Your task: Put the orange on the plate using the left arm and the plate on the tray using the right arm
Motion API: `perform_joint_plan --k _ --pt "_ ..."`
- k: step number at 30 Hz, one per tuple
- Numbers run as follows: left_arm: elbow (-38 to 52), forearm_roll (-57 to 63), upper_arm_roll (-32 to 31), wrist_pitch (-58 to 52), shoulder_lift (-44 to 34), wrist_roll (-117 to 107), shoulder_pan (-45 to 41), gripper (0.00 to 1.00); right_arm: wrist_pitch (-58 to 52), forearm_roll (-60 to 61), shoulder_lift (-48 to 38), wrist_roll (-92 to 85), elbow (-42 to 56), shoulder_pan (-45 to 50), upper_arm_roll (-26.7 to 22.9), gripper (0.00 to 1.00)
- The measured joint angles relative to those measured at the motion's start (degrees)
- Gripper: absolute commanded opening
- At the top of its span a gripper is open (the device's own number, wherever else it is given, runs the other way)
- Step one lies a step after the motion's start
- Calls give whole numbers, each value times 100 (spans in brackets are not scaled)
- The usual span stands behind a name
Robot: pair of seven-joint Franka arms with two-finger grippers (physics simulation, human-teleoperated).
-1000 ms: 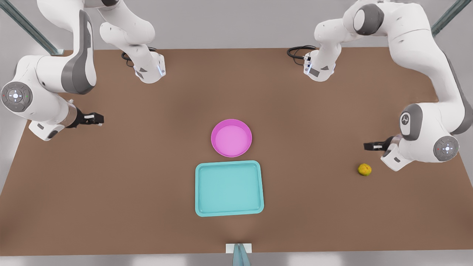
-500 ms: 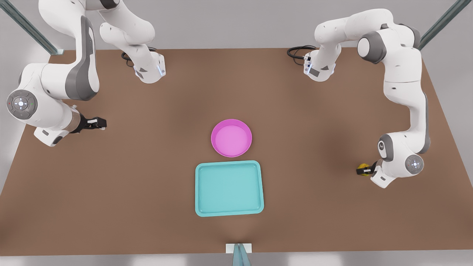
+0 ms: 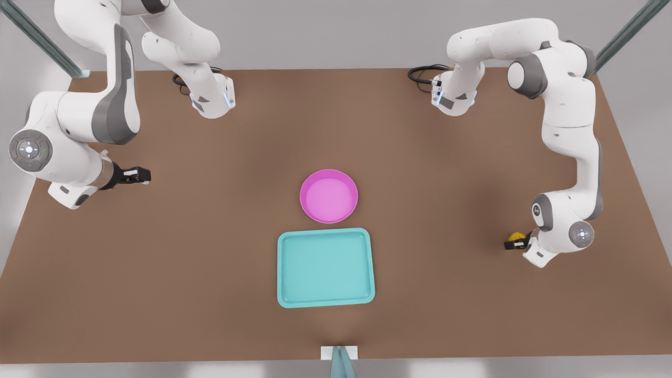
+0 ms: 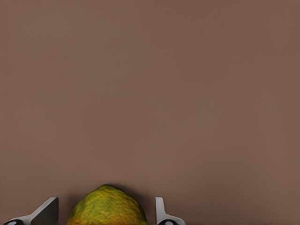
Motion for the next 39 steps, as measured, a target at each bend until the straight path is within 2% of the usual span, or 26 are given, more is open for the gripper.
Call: perform_joint_plan --k 1,7,10,13,17,20,24,25,26,30,31,32,34,36,37,38,39 --pt "-1 7 0 -2 0 -2 -3 70 1 0 3 -4 0 1 0 100" --pt "-10 24 0 -45 -30 -14 -12 70 5 0 35 -21 8 4 0 100" --pt "-4 26 1 -330 -373 -30 -204 70 3 0 41 -28 10 4 0 100" --pt "42 22 -16 -953 -1038 -188 -1398 71 -1 0 41 -37 9 -3 0 100" --pt "389 -157 -79 -1663 -1097 -853 -3700 71 0 5 49 -48 9 -28 0 100" --pt "943 -514 -114 -2053 -678 -1526 -4793 71 -1 7 50 -55 9 -40 0 100" --pt "2171 -801 -240 -2323 303 -2461 -5447 71 -2 8 55 -62 9 -41 0 100" --pt "2266 -829 -247 -2354 451 -2668 -5516 71 -3 8 53 -64 9 -42 0 100" --pt "2283 -846 -251 -2381 531 -2859 -5547 100 -4 8 52 -66 8 -45 0 100" --pt "2125 -870 -240 -2477 530 -3527 -5566 100 -6 13 64 -75 1 -61 0 100" --pt "2070 -890 -155 -2641 291 -3645 -5522 100 -8 14 78 -77 7 -59 -1 100" --pt "2065 -949 -13 -3016 -275 -3679 -5197 100 -20 18 98 -77 27 -52 -1 100" --pt "2501 -1019 642 -3949 -1204 -3553 -4329 100 -36 237 150 -83 14 -21 31 100" --pt "3070 -1054 1702 -4698 -1441 -3220 -3984 100 -2 746 402 -43 -167 316 97 100" --pt "3205 -1064 2044 -4975 -1476 -3022 -3891 100 140 1032 582 4 -350 644 113 100" --pt "3112 -1022 1886 -5144 -1717 -2821 -3541 100 465 1382 737 48 -796 944 125 100" --pt "2647 -690 748 -5180 -2152 -2632 -2675 100 874 1714 929 91 -1142 1224 140 100"
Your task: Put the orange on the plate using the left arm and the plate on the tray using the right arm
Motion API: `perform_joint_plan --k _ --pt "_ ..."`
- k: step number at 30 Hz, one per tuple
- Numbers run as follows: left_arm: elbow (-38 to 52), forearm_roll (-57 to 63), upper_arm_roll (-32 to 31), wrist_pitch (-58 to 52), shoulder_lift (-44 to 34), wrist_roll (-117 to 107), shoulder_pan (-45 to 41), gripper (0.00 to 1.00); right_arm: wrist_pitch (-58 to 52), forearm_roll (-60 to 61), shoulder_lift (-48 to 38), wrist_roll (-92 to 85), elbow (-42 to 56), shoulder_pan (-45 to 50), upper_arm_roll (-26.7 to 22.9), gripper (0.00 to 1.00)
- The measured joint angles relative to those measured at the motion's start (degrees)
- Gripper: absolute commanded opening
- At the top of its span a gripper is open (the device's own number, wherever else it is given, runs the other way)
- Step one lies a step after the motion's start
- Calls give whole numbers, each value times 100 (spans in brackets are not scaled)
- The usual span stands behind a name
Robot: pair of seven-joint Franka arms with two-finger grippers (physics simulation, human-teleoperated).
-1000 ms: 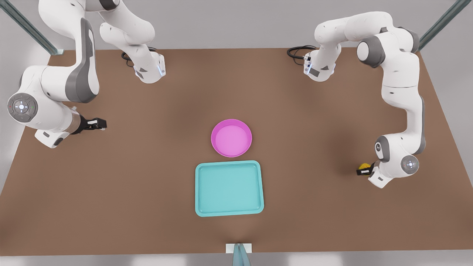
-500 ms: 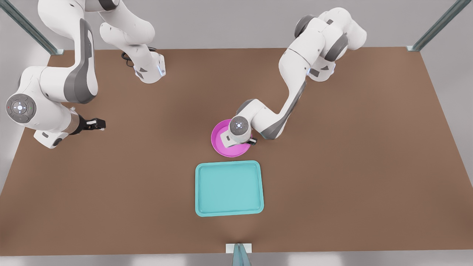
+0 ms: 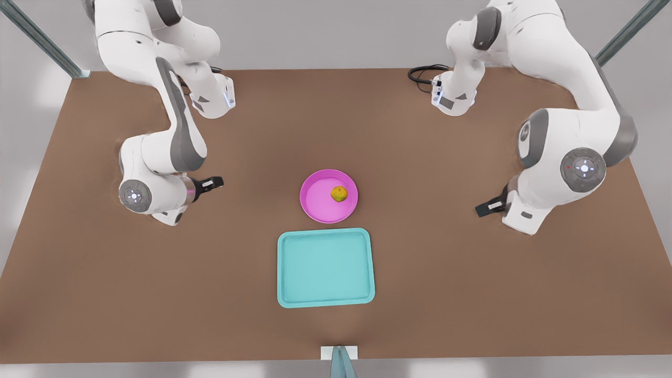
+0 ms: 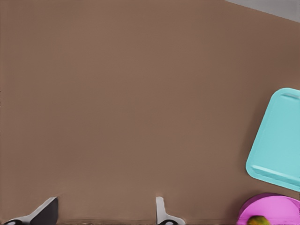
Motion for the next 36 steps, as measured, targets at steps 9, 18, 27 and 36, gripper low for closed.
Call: perform_joint_plan --k 9,18,27,36 --pt "-866 575 -888 -189 -1032 1179 1082 100 3523 2042 1078 498 -946 1807 21 100" --pt "-719 603 -747 -400 -1058 1884 1121 100 4861 2765 1390 874 -1208 2211 40 100" --pt "-707 577 -660 -418 -1062 2319 1114 100 5126 2824 1554 1083 -1162 2356 112 85" --pt "-577 577 -576 -380 -1058 2572 1116 100 5097 2837 1564 1153 -1160 2306 113 34"
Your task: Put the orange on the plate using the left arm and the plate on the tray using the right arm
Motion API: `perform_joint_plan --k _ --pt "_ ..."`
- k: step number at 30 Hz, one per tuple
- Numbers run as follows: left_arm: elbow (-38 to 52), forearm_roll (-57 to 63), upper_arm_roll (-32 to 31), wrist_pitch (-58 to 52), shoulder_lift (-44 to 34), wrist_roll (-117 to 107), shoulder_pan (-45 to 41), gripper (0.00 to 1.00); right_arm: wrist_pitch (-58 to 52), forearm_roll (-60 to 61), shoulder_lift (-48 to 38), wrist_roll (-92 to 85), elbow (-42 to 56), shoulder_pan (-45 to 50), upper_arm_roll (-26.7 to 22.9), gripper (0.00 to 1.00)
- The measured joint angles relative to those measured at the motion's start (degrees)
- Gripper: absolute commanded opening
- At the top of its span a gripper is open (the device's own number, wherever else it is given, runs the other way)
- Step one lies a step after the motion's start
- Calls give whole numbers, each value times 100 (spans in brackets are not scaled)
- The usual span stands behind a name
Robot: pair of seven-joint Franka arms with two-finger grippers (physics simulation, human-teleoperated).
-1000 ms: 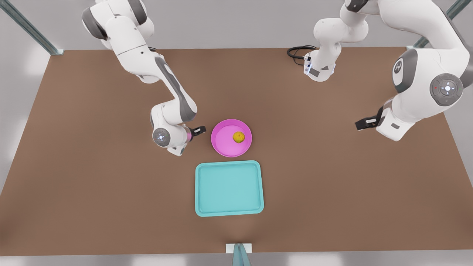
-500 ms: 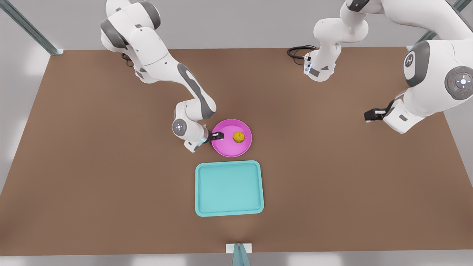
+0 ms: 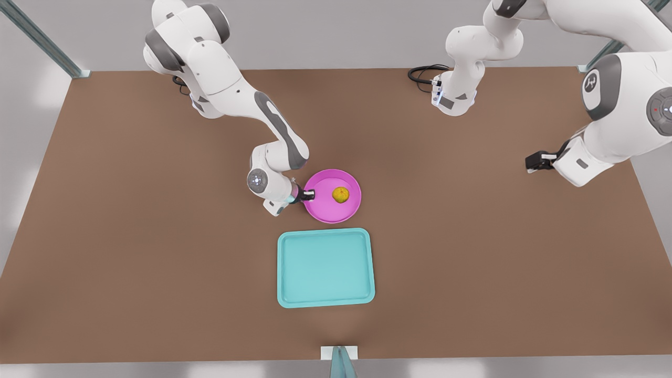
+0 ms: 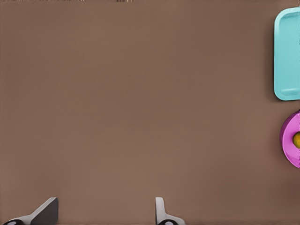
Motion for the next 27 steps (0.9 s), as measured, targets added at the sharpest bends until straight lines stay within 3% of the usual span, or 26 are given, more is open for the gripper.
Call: perform_joint_plan --k 5,17,22,27 --pt "-6 0 -6 -35 13 99 -16 100 -46 9 5 9 19 52 0 21" --pt "-50 1 -13 -92 13 234 -24 100 -432 107 -224 20 337 -147 1 21" --pt "-56 5 -14 -103 6 265 -23 100 -853 205 -7 14 1290 -858 0 21" --pt "-59 6 -10 -117 3 283 -25 100 -1371 289 1044 19 2925 -1371 -8 21"
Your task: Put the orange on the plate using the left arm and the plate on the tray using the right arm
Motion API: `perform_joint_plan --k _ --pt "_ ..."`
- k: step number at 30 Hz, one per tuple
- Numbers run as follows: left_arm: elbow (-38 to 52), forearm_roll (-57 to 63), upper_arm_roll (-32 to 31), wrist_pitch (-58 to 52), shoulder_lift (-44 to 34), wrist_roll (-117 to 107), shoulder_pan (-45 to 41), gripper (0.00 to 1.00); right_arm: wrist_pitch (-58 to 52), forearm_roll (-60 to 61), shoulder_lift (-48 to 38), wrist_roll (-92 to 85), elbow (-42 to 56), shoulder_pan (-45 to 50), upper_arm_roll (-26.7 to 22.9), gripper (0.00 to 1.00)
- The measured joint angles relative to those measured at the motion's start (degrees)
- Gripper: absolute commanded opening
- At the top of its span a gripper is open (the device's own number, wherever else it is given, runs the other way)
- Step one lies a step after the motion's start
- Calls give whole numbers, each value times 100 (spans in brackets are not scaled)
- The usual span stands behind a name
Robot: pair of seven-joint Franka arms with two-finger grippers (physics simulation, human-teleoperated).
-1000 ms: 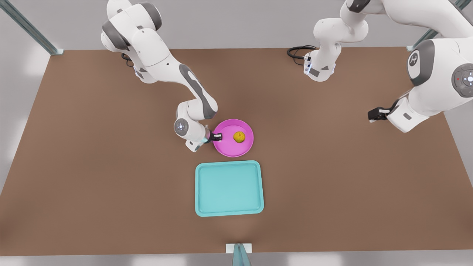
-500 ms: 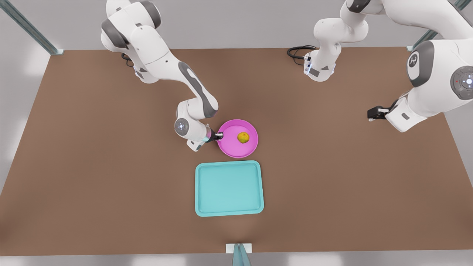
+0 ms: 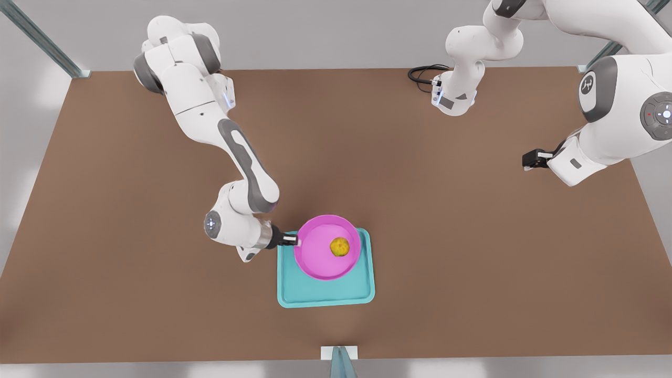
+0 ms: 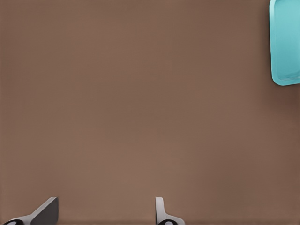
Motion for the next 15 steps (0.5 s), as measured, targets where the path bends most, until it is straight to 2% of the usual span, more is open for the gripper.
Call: perform_joint_plan --k 3,4,5,11,15 --pt "-3 1 4 -59 -5 6 2 100 -189 9 221 0 213 -48 -2 21" --pt "-3 3 4 -74 -2 8 2 100 -233 13 244 -1 229 -47 -2 28" --pt "-1 7 4 -88 -4 10 2 100 -273 0 259 4 237 -46 -1 100" --pt "0 26 5 -125 -1 19 1 100 -443 -36 268 27 260 -43 -1 100" --pt "0 32 5 -130 2 23 1 100 -839 -112 290 48 688 -135 -58 100"
